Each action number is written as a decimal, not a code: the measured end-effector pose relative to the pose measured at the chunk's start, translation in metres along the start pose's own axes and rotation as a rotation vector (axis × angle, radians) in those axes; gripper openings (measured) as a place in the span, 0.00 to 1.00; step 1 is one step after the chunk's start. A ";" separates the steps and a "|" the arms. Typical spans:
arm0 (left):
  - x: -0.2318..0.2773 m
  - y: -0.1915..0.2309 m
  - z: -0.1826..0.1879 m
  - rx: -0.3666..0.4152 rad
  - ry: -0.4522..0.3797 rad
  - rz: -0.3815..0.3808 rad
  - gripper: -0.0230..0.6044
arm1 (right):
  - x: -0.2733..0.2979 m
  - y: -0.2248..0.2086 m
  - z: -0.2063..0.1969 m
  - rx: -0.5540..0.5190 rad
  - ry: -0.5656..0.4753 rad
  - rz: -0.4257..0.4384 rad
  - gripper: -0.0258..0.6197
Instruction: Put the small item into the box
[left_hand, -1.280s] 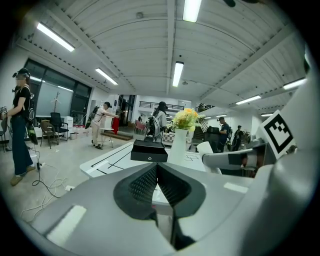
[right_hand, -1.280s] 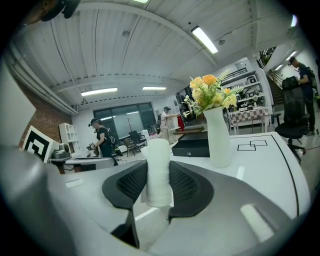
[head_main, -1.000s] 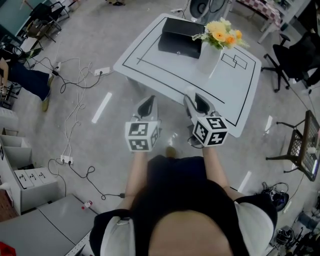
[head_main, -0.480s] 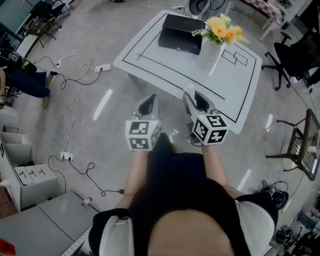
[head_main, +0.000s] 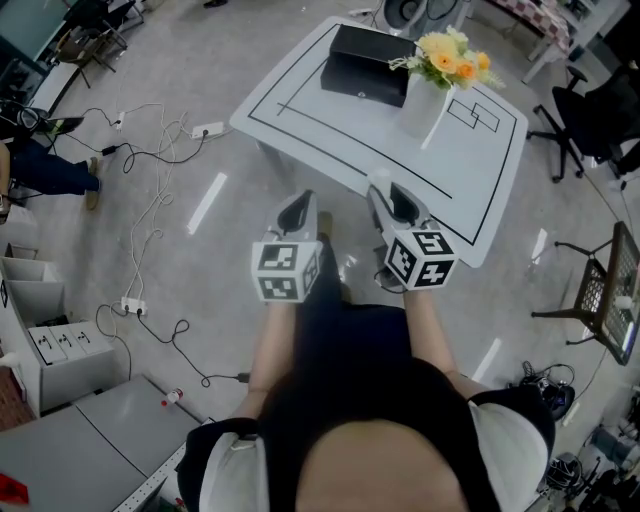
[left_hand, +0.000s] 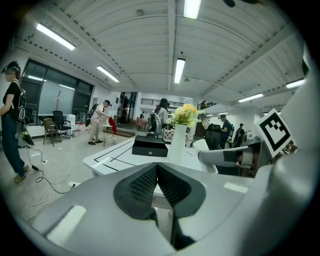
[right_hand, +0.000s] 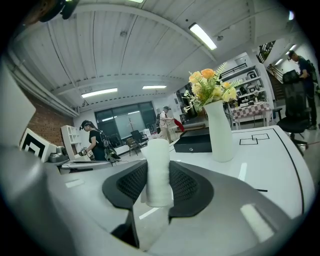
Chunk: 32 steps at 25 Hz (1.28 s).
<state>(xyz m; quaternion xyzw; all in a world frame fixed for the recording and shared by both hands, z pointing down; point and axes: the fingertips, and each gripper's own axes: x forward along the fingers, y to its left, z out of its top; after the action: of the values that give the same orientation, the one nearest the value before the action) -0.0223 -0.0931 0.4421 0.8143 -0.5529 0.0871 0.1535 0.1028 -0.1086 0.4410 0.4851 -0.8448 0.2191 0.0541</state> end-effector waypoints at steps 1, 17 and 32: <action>0.000 0.001 0.001 -0.002 -0.001 0.001 0.05 | 0.000 0.000 0.000 -0.001 0.002 -0.002 0.25; 0.036 0.014 0.012 0.002 0.007 -0.025 0.05 | 0.033 -0.012 0.010 0.002 0.009 -0.020 0.25; 0.094 0.053 0.035 -0.024 0.013 -0.028 0.05 | 0.097 -0.025 0.035 -0.010 0.033 -0.018 0.25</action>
<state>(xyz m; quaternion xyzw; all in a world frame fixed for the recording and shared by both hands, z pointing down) -0.0377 -0.2054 0.4471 0.8195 -0.5415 0.0835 0.1682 0.0775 -0.2115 0.4468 0.4888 -0.8404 0.2224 0.0725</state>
